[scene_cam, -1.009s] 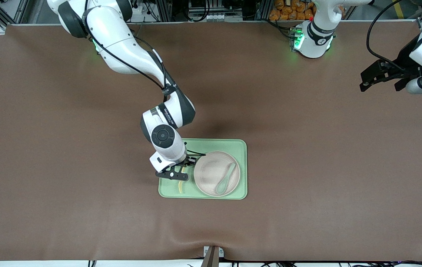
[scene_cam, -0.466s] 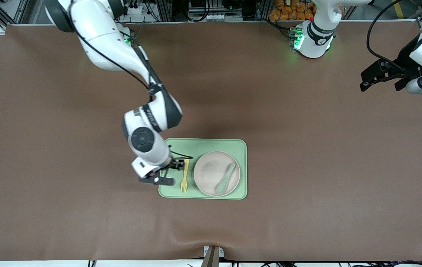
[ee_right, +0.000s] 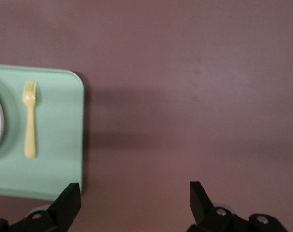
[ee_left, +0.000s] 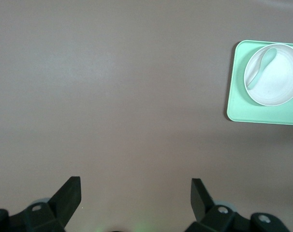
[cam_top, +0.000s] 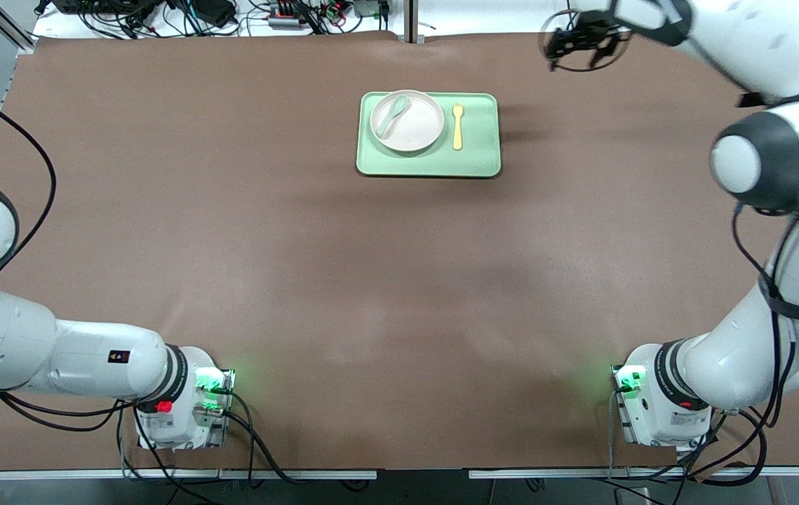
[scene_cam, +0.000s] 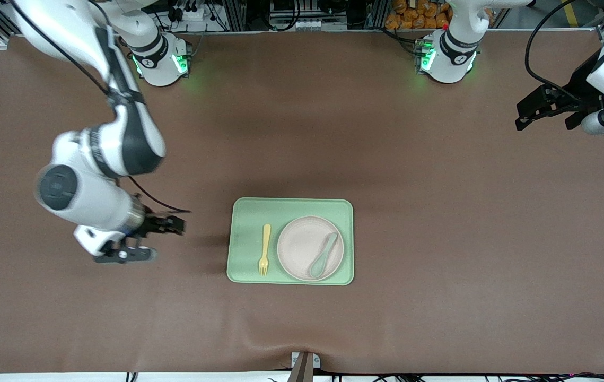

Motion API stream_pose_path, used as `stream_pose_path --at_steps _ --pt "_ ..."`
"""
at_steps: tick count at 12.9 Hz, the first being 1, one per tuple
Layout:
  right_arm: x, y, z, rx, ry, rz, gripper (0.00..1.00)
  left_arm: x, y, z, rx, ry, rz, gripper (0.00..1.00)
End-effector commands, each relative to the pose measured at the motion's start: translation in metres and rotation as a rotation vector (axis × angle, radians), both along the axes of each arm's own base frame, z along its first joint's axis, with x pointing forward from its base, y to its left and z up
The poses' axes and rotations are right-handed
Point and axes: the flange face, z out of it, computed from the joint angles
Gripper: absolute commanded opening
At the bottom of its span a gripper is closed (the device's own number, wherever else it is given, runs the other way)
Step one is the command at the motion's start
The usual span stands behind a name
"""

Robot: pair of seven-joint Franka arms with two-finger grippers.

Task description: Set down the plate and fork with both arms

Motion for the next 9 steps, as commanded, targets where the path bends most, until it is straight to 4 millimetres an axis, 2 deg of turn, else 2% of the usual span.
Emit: stream_pose_path --at_steps 1,3,4,5,6,9 --pt "-0.059 -0.077 0.080 0.020 0.066 0.036 1.00 -0.008 0.001 0.007 0.018 -0.001 -0.011 1.00" --pt "-0.103 -0.118 0.156 -0.052 0.068 0.026 1.00 -0.009 -0.004 0.007 0.017 0.001 -0.021 1.00" --pt "-0.124 -0.133 0.184 -0.051 0.066 0.005 1.00 -0.009 -0.007 0.007 0.020 0.000 -0.025 1.00" --pt "-0.140 -0.139 0.204 -0.046 0.061 -0.008 1.00 -0.009 -0.007 0.007 0.021 0.000 -0.026 1.00" --pt "-0.148 -0.142 0.214 -0.045 0.057 -0.023 1.00 -0.009 -0.006 0.007 0.022 0.001 -0.029 1.00" --pt "-0.156 -0.147 0.223 -0.048 0.059 -0.105 1.00 -0.011 0.002 0.005 0.024 0.026 -0.020 1.00"
